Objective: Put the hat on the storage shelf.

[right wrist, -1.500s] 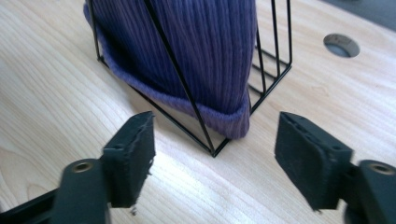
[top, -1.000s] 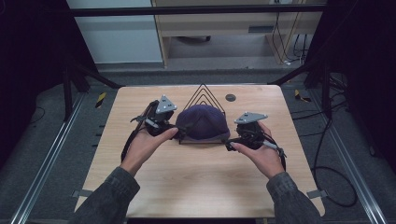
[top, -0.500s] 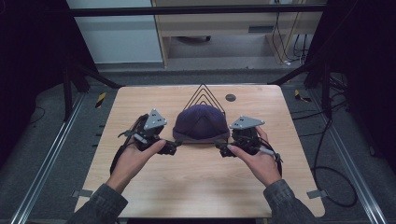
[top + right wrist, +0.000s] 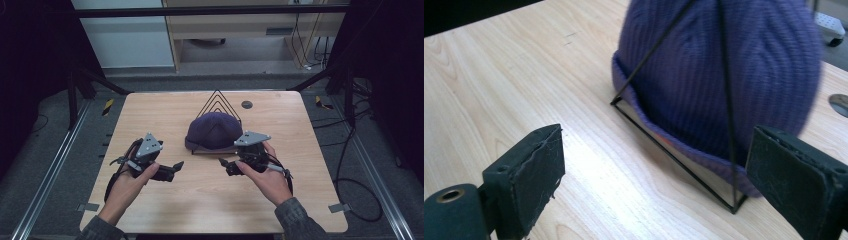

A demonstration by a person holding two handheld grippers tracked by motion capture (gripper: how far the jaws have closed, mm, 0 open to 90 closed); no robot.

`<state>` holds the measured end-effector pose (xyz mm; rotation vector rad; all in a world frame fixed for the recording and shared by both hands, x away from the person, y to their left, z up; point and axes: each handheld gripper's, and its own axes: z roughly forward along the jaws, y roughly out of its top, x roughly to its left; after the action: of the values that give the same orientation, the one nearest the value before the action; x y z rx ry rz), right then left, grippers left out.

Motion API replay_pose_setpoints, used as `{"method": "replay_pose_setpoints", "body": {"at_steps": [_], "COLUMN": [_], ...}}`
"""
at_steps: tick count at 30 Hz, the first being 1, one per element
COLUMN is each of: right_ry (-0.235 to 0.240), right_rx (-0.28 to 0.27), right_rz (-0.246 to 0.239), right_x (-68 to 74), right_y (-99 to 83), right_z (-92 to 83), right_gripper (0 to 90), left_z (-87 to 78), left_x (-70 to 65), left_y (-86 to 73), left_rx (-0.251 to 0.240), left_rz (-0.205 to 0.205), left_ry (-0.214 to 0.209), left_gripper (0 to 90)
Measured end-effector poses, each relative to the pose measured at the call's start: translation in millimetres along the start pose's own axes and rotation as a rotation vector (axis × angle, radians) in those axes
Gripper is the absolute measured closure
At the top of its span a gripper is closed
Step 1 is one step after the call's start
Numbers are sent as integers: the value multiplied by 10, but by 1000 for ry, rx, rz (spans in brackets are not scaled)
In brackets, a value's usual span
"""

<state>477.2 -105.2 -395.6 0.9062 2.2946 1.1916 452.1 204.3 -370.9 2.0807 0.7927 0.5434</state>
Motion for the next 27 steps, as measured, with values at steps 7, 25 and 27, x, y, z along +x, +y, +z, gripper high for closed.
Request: {"method": "replay_pose_setpoints", "body": {"at_steps": [7,25,27], "right_ry": [32,92,99], "right_rx": [15,55,59], "right_rz": [-24,-64,-64], "right_x": [132,359,377], "right_y": [1,47,51], "right_z": [77,306,337], "right_gripper": [92,94,95], "left_z": [-50,-138,-140], "left_x": [40,238,258], "left_y": [-140,-451,-477], "left_rx": [20,67,71], "left_rz": [-3,-21,-29], "left_ry": [12,66,69], "left_gripper": [38,38,38]}}
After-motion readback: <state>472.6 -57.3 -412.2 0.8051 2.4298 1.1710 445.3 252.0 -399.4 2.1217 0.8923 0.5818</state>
